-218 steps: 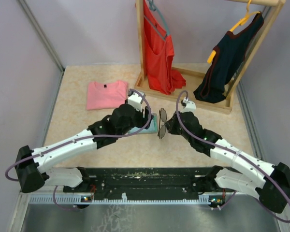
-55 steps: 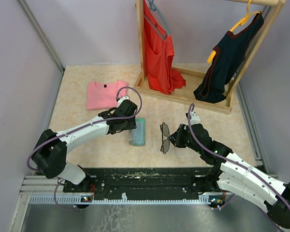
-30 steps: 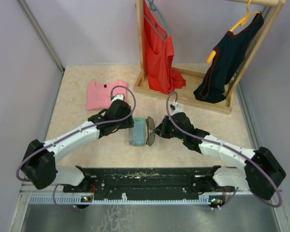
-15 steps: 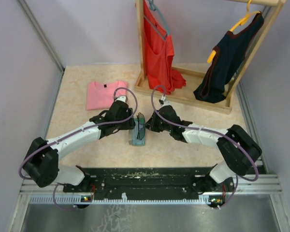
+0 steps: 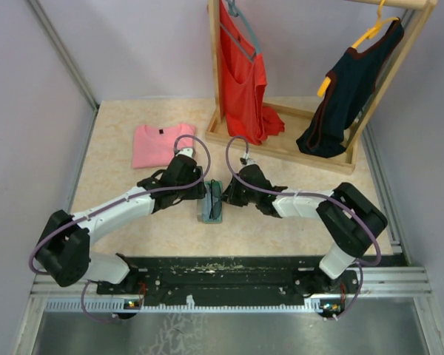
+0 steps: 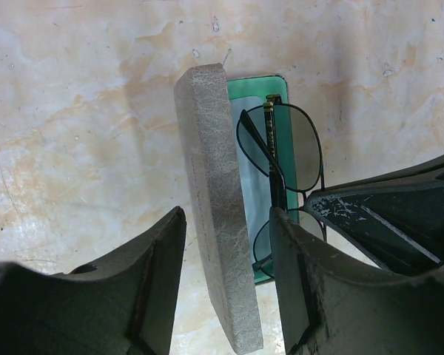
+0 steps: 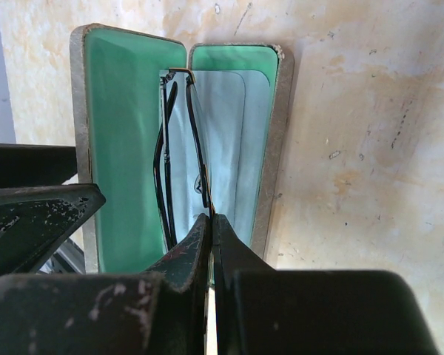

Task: Organize the sunglasses
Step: Place the sunglasses in the sunglasses case.

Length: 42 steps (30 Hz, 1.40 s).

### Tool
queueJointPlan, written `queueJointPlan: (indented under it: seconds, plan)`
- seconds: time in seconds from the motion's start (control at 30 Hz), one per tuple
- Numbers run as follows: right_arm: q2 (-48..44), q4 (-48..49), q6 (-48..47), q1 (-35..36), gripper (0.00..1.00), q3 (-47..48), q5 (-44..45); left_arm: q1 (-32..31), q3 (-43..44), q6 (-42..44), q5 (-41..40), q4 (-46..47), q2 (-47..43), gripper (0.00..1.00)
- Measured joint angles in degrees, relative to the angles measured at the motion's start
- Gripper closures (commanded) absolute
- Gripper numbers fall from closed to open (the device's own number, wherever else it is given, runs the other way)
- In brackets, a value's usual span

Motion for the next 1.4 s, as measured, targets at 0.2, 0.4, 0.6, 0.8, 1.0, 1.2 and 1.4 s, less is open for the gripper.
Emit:
queueJointPlan:
  seconds: [0.2, 0.4, 0.6, 0.8, 1.0, 1.2, 1.4]
  plan:
    - [0.87, 0.98, 0.37, 0.00, 1.00, 0.07, -0.66, 0.00, 0.00, 0.15, 0.00, 0.00, 0.00, 0.46]
    - [3.67, 2.10, 0.48, 0.00, 1.00, 1.60, -1.09, 0.00, -0.02, 0.17, 0.02, -0.02, 0.00, 0.46]
    - [4.90, 2.56, 1.01, 0.04, 1.00, 1.62, -1.40, 0.00, -0.11, 0.17, 0.02, 0.00, 0.00, 0.48]
    - [5.73, 2.80, 1.11, 0.07, 1.00, 1.95, -1.51, 0.00, -0.76, 0.17, 0.20, -0.02, 0.00, 0.49]
    - [7.28, 2.84, 1.44, 0.07, 1.00, 2.27, -1.53, 0.00, -0.92, 0.20, 0.35, -0.02, 0.00, 0.49]
    - [7.74, 2.89, 1.44, 0.07, 0.96, 2.73, -1.75, 0.00, -0.96, 0.37, 0.46, -0.02, 0.00, 0.49]
    - [7.72, 1.25, 0.81, 0.07, 0.89, 3.54, -1.57, 0.00, -0.96, 0.42, 0.44, -0.02, 0.00, 0.49]
